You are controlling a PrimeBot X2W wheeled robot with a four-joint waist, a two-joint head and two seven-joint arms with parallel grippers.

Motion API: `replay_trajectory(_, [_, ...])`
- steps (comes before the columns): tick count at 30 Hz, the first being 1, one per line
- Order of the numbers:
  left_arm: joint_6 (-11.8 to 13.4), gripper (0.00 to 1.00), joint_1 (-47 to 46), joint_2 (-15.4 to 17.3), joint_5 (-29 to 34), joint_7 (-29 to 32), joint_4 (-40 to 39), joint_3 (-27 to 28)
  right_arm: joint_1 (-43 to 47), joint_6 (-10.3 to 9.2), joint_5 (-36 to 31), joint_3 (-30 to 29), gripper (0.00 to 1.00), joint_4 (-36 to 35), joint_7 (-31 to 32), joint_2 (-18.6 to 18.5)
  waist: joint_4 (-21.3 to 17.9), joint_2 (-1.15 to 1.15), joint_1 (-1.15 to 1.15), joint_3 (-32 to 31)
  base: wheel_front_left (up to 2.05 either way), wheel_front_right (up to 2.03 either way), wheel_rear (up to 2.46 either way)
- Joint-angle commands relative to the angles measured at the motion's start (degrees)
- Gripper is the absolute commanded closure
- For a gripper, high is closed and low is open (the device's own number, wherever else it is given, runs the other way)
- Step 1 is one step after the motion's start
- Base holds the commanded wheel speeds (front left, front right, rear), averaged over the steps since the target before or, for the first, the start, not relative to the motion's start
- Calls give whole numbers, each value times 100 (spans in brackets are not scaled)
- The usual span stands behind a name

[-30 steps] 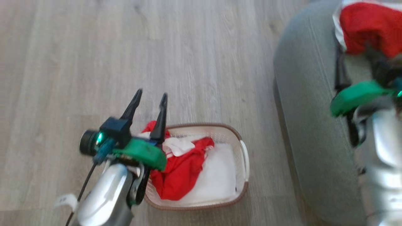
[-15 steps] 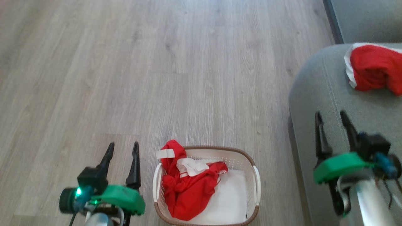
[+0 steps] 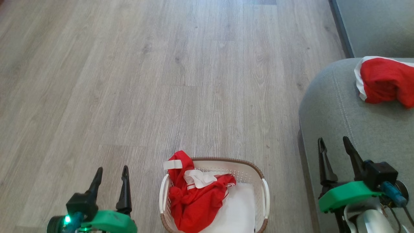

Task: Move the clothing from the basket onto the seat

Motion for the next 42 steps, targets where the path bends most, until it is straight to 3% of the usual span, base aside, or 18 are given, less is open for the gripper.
replay_trajectory(1, [-11,0,-190,26,41,-29,-212,223,-92,-2,6,152,0,-231,-53,-19,1,0,1,-5,0,0,0])
replay_trajectory(32, [-371,0,-135,-241,338,-29,-83,478,57,-2,76,256,0,-222,-53,-18,-56,0,1,-69,0,0,0])
replay_trajectory(42, [-556,0,-401,-266,518,-29,141,288,13,-2,-6,33,0,-356,-53,-18,-123,0,1,255,0,0,0])
